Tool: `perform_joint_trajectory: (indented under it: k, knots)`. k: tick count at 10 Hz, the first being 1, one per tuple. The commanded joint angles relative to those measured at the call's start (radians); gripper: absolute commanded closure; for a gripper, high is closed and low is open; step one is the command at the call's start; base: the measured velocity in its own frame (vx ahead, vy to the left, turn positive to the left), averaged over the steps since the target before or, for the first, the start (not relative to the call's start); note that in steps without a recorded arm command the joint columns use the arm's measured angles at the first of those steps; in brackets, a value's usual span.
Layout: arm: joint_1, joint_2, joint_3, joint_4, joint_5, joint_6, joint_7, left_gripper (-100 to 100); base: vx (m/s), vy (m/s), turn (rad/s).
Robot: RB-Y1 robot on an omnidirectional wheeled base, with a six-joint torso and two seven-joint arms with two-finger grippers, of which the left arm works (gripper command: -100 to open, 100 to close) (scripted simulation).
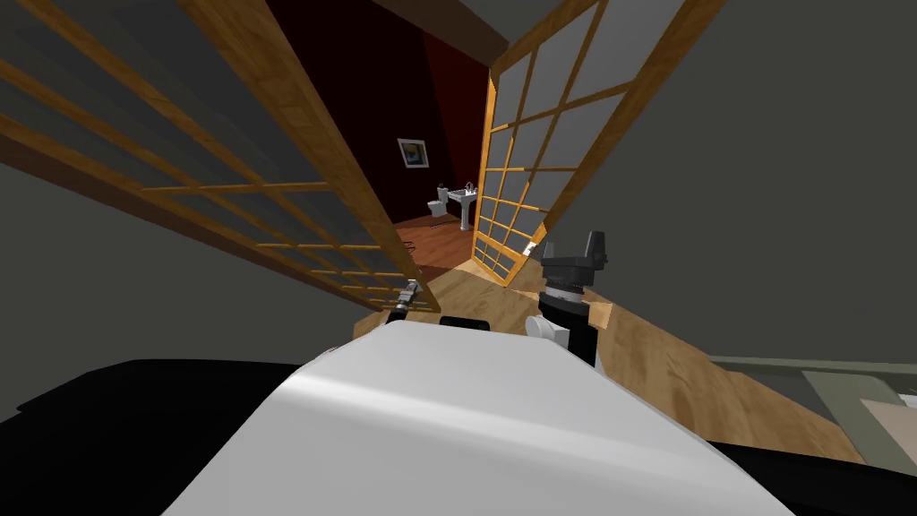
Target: Pull the door open
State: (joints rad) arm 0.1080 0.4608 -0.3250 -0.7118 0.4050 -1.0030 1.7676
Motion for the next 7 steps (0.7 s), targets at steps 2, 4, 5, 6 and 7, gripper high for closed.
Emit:
perform_joint_trajectory:
  k: [2, 4, 5, 6, 7]
  knots:
    - [0.014, 0.012, -0.016, 0.009, -0.008, -0.027, 0.018, 100, -0.122, 0.017, -0.060]
    - [0.023, 0.022, -0.026, 0.015, -0.014, -0.050, 0.031, 100, -0.201, 0.057, -0.137]
    - [0.029, 0.030, -0.034, 0.019, -0.018, -0.066, 0.040, 100, -0.201, 0.048, -0.130]
    - [0.035, 0.037, -0.042, 0.023, -0.022, -0.083, 0.050, 100, -0.201, 0.056, -0.135]
    - [0.041, 0.045, -0.049, 0.028, -0.026, -0.099, 0.059, 100, -0.169, 0.075, -0.121]
